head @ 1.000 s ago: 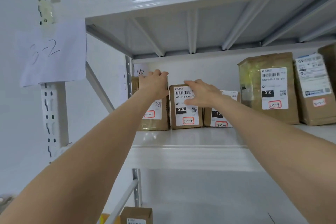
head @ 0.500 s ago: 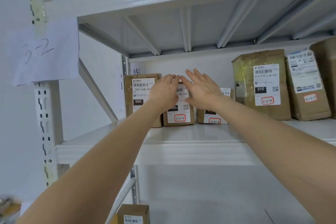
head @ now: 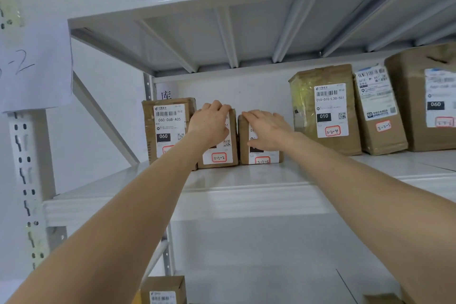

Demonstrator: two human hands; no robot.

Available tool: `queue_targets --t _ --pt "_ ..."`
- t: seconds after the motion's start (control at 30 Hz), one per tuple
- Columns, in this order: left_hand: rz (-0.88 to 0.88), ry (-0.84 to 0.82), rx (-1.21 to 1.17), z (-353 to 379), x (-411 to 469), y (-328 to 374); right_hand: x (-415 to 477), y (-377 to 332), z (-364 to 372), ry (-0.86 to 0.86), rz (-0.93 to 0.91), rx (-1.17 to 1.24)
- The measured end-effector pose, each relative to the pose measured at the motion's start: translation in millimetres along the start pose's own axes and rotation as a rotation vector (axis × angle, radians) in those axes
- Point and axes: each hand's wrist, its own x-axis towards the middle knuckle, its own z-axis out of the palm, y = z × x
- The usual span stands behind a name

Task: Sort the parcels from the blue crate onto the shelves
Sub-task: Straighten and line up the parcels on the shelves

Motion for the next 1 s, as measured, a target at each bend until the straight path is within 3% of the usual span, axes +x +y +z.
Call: queue_targets --t 0.17,0.3,0.43,0.67,0.87,1.0 --pt "-0.021 0.019 0.024 -6 6 5 0 7 -2 0.021 -0.02 0.052" --pt "0.005 0.089 -0.016 -11 19 28 -8 19 -16 0.107 0.018 -0.04" --pt "0.067 0.121 -0.112 -20 37 67 -27 59 -34 0.21 0.156 -0.157" --pt "0.106 0.124 -0.214 -35 75 152 -66 150 -48 0.177 0.412 -0.183" --pt "0.063 0.167 -0.135 -33 113 213 -72 211 -49 0.214 0.399 -0.14" --pt "-0.037 0.1 -0.123 -34 135 233 -61 231 -53 0.22 0.383 -0.118"
